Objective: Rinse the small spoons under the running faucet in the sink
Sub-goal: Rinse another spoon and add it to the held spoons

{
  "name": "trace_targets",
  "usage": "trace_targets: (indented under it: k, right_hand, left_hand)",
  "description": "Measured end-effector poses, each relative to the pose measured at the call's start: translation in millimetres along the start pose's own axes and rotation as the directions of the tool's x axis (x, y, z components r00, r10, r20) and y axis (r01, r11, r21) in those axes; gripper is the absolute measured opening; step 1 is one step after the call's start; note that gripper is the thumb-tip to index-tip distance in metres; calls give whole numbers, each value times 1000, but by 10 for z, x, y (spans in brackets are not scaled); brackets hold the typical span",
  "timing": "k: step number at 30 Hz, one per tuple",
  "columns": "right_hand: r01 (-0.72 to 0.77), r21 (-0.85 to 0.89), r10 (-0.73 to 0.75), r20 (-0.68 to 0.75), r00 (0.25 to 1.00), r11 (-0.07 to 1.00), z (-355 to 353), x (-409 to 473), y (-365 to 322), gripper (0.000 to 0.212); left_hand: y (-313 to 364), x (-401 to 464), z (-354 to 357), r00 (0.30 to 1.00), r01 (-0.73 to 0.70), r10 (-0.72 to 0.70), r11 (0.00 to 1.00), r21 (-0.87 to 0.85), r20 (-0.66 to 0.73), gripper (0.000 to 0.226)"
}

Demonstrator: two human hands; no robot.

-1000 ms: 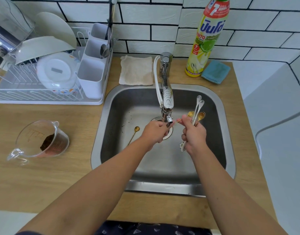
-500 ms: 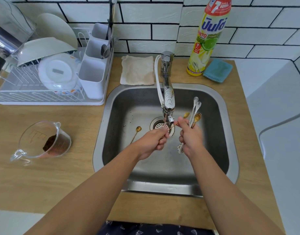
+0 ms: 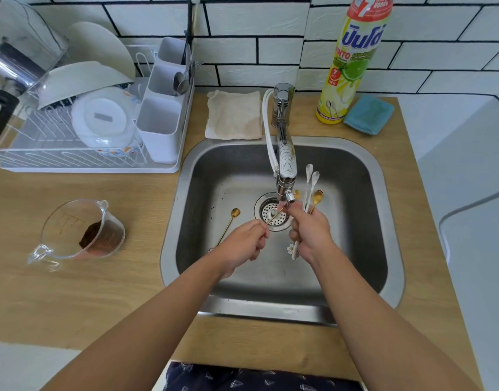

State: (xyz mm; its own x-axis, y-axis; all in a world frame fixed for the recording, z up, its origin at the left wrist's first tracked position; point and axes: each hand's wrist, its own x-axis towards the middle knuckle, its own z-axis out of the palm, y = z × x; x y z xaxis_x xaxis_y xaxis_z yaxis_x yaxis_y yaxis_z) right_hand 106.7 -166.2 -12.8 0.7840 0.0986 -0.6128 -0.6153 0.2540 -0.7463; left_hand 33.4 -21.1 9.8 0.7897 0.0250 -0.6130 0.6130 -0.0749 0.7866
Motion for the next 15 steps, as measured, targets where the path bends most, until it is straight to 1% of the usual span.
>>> trace_targets:
  k: [2, 3, 5, 7, 9, 12, 14, 15]
  right_hand:
    - [-6, -47, 8, 45, 999, 999, 39, -45, 62, 13]
    - [-5, -98, 14, 89, 996, 995, 56, -96, 100, 13]
    - [27, -179, 4, 168, 986, 984, 65, -169, 125, 9]
    - [47, -183, -17, 164, 986, 982, 41, -130, 54, 18]
    - [43, -144, -23, 137, 990, 989, 33, -73, 0, 25]
    - [14, -147, 9, 157, 988, 989, 57, -95, 85, 19]
    - [5, -164, 26, 182, 983, 986, 61, -116, 138, 20]
    - [-1, -154, 28, 170, 985, 988, 53, -109, 110, 19]
  left_hand:
    - [32, -3, 2, 1000, 26, -26, 999, -41, -12, 25]
    - [49, -2, 0, 999, 49, -50, 995, -88, -4, 29]
    - [65, 1, -13, 992, 122, -120, 975, -187, 24, 45]
    - [61, -4, -10, 986, 167, -166, 957, -236, 26, 47]
    - [80, 3, 15, 988, 154, -155, 969, -195, 6, 38]
    - [146, 18, 79, 995, 84, -89, 991, -101, -44, 27]
    - [161, 16, 90, 997, 43, -47, 997, -56, -66, 27]
    - [144, 7, 83, 997, 18, -19, 1000, -4, -81, 27]
